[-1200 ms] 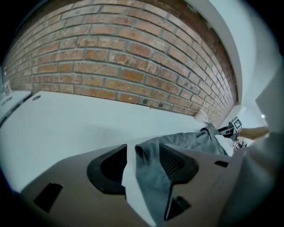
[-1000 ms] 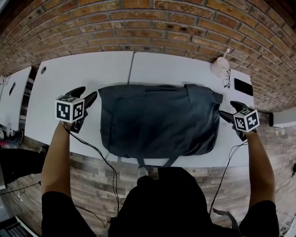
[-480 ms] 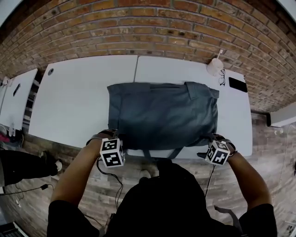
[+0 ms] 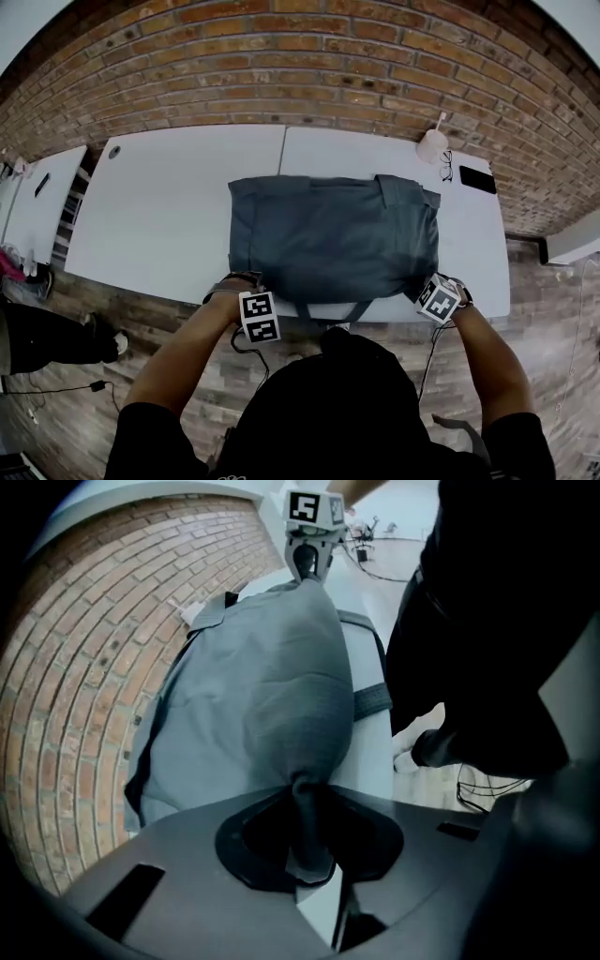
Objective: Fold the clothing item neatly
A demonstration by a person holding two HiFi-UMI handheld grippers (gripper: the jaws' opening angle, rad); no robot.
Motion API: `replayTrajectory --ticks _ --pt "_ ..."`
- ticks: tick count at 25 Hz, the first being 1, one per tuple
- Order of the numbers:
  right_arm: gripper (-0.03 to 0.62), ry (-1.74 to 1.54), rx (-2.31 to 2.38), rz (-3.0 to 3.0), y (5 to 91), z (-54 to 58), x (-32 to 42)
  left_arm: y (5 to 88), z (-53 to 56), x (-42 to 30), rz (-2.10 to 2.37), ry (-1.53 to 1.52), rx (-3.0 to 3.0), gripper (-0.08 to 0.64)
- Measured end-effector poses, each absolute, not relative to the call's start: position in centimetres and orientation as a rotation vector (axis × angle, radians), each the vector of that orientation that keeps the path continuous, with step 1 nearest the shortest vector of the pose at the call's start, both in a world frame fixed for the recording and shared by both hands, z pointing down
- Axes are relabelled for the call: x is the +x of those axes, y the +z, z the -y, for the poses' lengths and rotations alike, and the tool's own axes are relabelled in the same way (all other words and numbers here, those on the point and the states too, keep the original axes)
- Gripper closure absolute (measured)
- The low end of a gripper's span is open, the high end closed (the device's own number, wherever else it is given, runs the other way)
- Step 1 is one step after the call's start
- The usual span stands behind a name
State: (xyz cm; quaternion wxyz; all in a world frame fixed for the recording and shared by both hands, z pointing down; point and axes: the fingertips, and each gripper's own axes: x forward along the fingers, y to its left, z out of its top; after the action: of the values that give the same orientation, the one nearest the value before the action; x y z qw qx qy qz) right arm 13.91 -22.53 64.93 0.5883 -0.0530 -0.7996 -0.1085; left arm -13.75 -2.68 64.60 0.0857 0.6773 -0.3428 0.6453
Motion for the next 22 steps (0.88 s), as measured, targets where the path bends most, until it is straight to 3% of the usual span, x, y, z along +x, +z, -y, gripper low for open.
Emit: replayTrajectory --ticks 9,17,22 --pt "0.537 -0.217 -0.255 1.863 63.5 18.8 15.9 61.9 -1.7 -10.9 0.788 1.735 2.079 0.517" --pt "0.537 0.030 -0.544 1.718 61.1 10.4 21.8 58.9 -10.4 -4.8 0.322 1.528 2.138 0.517" --pt "0.538 0.075 -0.635 1.666 57.9 8.8 22.8 56.0 -11.4 -4.5 0.308 1.456 2.165 0.517"
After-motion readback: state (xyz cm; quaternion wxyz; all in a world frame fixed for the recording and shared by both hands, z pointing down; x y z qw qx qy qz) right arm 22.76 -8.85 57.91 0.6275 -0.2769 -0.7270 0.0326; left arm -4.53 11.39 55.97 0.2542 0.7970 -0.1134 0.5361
